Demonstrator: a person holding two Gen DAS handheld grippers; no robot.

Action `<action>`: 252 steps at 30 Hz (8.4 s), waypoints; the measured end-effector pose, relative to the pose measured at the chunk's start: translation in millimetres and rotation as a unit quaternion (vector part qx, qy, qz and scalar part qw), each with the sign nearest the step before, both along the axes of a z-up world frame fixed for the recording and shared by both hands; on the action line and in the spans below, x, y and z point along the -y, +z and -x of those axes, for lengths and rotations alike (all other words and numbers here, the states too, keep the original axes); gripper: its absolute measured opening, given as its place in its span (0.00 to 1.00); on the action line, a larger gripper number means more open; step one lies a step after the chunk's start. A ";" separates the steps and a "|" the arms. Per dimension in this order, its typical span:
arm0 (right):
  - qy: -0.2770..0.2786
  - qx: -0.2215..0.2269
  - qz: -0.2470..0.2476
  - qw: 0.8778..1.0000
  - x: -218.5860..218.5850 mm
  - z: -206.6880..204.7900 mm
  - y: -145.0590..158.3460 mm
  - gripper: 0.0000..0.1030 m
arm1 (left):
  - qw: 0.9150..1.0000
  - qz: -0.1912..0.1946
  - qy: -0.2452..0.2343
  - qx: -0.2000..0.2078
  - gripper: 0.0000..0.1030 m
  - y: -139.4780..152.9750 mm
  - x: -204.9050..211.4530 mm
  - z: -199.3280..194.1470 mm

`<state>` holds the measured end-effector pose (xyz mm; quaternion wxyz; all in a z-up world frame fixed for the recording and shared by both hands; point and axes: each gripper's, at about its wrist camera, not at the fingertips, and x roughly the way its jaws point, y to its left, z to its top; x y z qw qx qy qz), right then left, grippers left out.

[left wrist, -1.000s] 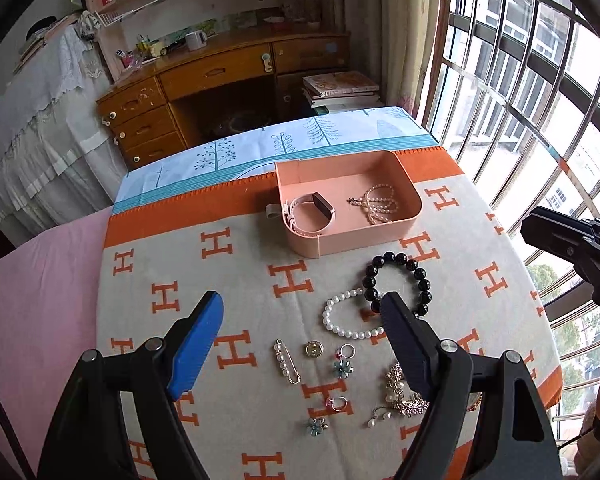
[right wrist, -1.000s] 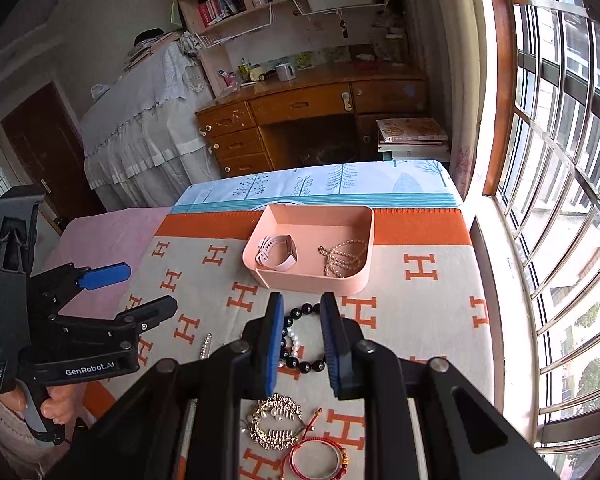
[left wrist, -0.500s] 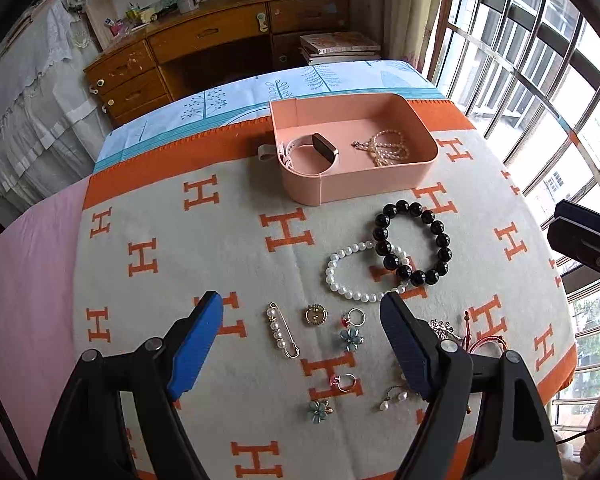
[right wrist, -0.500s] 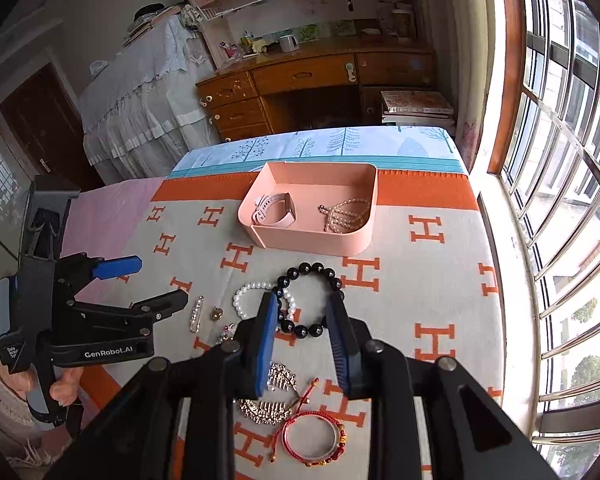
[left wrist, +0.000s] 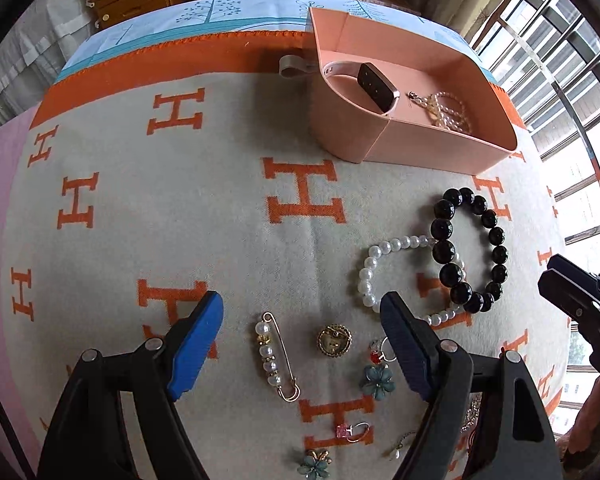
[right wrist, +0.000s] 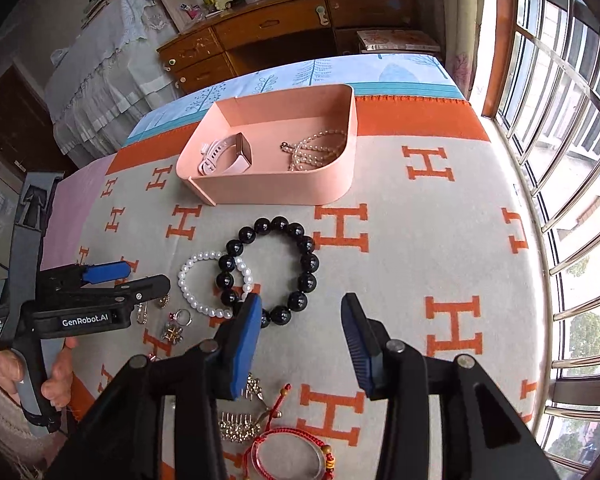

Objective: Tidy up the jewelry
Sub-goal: 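Grasp the pearl bracelet with the left tool while the right tool grasps the black bead bracelet, then lower the pearl bracelet into the tray with the left tool while the right tool lifts the black bracelet, then lower the black bead bracelet into the tray with the right tool and open, then grasp the red string bracelet with the right tool, then grasp the gold hair comb with the left tool while the right tool holds the red bracelet, then lower the red bracelet into the tray with the right tool while the left tool carries the comb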

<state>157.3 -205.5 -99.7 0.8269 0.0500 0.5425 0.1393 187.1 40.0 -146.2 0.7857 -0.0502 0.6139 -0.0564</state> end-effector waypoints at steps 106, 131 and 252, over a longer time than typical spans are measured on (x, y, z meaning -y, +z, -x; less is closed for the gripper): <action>-0.001 0.137 0.032 0.990 -24.9 -42.9 80.9 0.28 | 0.983 -0.010 -0.008 0.183 0.66 106.8 -16.2 3.2; 0.039 0.109 0.041 0.992 28.3 110.5 34.4 0.30 | 0.982 0.004 -0.064 0.176 0.77 72.8 64.6 130.2; -0.036 0.128 -0.024 0.991 32.0 -47.9 72.9 0.07 | 0.987 0.035 0.005 0.157 0.08 117.2 79.0 -82.2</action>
